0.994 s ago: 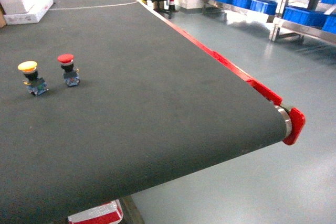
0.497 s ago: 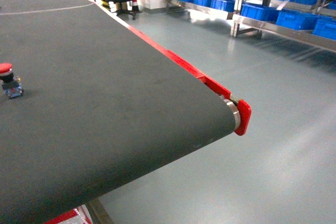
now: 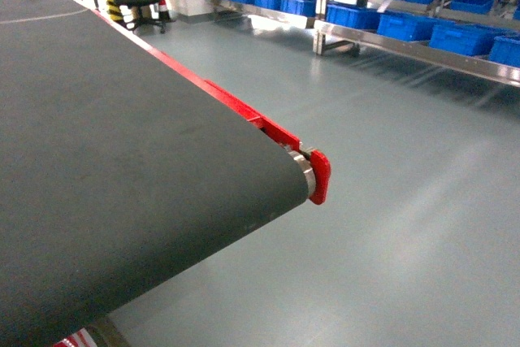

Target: Pick blue part to blue bin on bottom shelf

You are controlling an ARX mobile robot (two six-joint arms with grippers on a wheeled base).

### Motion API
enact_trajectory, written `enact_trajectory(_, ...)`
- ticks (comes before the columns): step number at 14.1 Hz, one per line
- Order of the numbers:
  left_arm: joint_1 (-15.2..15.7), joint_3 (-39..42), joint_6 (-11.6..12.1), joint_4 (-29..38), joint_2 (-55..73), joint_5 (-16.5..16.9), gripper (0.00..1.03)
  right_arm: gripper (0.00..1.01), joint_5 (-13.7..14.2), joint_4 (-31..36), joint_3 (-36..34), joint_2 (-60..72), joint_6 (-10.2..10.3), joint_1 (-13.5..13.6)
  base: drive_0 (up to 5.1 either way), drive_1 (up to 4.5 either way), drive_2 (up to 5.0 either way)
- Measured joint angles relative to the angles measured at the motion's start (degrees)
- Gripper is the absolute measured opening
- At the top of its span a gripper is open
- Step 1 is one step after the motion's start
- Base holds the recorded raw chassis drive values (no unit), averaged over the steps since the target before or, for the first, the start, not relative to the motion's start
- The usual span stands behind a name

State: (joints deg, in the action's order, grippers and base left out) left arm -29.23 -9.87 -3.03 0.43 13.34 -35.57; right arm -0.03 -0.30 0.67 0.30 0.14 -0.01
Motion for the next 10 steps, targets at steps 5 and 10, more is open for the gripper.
enact_trajectory(5, 0.00, 0.00, 0.00, 0.00, 0.00, 0.00, 0.44, 0.98, 0.00, 0.00, 0.00, 0.00, 0.02, 0.00, -1.6, -1.57, -1.6)
enact_trajectory(10, -0.02, 0.00, 0.00, 0.00, 0.04, 0.00, 0.44, 0.98, 0.00, 0.00, 0.00, 0.00, 0.00, 0.00, -1.6, -1.60, -1.6)
